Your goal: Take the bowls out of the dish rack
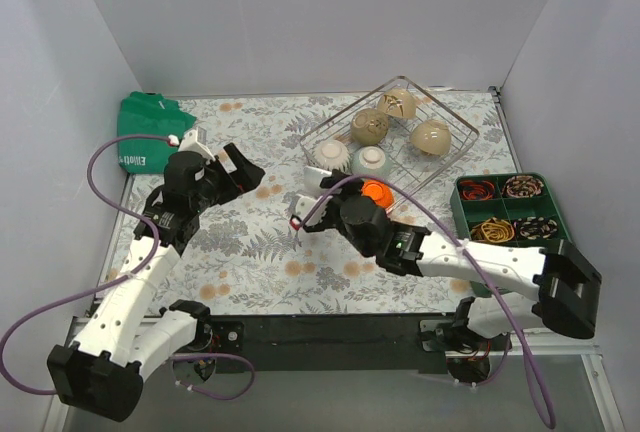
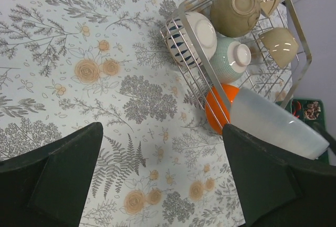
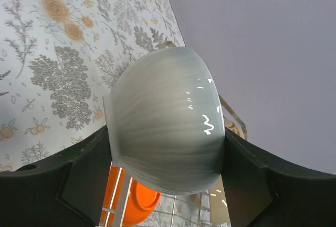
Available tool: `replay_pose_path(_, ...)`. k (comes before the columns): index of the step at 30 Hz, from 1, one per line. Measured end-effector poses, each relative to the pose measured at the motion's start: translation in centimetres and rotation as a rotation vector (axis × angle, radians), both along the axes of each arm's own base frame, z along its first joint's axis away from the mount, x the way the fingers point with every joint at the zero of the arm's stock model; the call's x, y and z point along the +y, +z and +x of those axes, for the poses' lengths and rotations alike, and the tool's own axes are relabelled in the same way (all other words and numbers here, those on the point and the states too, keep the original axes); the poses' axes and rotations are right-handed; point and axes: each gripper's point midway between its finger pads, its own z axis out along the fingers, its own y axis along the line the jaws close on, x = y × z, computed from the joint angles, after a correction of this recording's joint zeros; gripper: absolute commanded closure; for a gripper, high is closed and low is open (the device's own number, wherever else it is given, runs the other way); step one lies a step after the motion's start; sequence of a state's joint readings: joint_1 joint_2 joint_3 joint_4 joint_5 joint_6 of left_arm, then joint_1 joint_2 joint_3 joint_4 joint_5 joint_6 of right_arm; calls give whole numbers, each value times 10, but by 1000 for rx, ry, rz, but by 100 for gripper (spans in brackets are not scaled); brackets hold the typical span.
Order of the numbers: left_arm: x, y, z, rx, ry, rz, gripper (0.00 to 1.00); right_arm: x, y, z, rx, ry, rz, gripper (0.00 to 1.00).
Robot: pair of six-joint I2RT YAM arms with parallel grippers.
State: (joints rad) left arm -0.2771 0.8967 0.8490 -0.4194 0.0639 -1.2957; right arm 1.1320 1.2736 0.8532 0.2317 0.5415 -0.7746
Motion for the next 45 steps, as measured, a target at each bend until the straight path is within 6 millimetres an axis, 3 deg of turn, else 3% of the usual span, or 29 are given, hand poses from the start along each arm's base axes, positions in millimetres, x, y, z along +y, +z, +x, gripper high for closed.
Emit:
replay_pose_path(5, -11, -5, 0, 75, -40, -24, 2, 30, -21, -21, -84, 71, -101, 79)
replay_pose_path(10, -17, -17, -7, 147, -62, -48, 2, 50, -29, -33, -194, 97, -156, 79)
replay_pose_path(20, -25, -34, -8, 267, -63, -92, 2, 67, -25, -42, -454, 66, -197, 80)
replay_pose_path(26, -32, -33, -10, 289, -88, -125, 2, 76, -44, -44, -569, 69, -340, 81)
replay_pose_path(31, -35, -32, -11, 294, -100, -140, 11, 81, -62, -45, -612, 92, -450, 81)
replay_pose_path(35, -40, -33, -12, 306, -121, -161, 19, 82, -61, -45, -627, 92, -466, 81)
replay_pose_path(45, -54, -77, -21, 465, -188, -179, 45, 87, -57, -46, -641, 81, -455, 80)
